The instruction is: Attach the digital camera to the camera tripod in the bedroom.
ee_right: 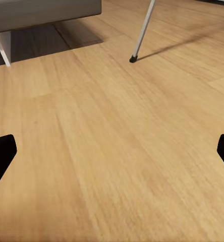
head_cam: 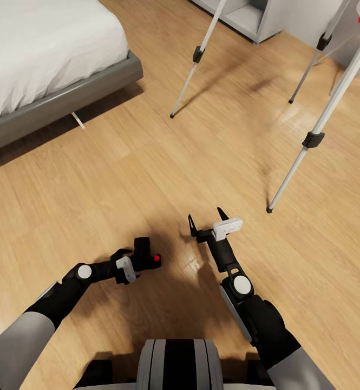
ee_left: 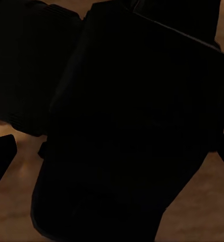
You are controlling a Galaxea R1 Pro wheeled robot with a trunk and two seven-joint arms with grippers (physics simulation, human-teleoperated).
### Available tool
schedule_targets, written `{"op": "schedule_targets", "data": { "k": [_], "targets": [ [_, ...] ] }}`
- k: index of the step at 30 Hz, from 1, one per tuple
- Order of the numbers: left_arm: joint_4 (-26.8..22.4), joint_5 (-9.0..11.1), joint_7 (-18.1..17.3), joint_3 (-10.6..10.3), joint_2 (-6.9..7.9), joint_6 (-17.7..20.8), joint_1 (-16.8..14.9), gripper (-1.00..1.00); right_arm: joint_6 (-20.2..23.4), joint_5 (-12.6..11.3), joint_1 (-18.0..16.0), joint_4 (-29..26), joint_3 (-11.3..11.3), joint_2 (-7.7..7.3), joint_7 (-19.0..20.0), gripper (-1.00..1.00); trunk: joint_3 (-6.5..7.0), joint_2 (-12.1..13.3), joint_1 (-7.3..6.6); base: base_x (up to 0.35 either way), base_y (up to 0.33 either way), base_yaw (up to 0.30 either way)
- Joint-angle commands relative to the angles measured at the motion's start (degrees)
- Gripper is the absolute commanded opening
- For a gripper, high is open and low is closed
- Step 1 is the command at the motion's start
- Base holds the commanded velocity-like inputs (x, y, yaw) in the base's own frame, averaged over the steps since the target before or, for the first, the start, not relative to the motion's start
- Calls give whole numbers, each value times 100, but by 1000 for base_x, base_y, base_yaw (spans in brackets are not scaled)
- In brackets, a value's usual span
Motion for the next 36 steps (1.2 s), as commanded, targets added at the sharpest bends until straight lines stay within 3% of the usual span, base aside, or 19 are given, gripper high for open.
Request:
{"op": "schedule_targets", "data": {
  "k": [1, 34, 35, 36],
  "targets": [
    [-4, -63, 6, -10, 3, -50, -1, 100, -11, 16, -3, 3, 12, -2, -44, 100, -3, -1, -1, 0, 0, 0],
    [6, -63, 6, -15, 3, -50, 0, 100, -11, 18, -3, 3, 11, -2, -44, 100, -3, -1, -1, 0, 0, 0],
    [6, -63, 6, -15, 3, -50, 1, -100, -11, 18, -3, 3, 11, -2, -44, 100, -3, -1, -1, 0, 0, 0],
    [6, -63, 6, -15, 3, -50, -1, -100, -11, 19, -3, 3, 11, -2, -44, 100, -3, -1, -1, 0, 0, 0]
  ]
}}
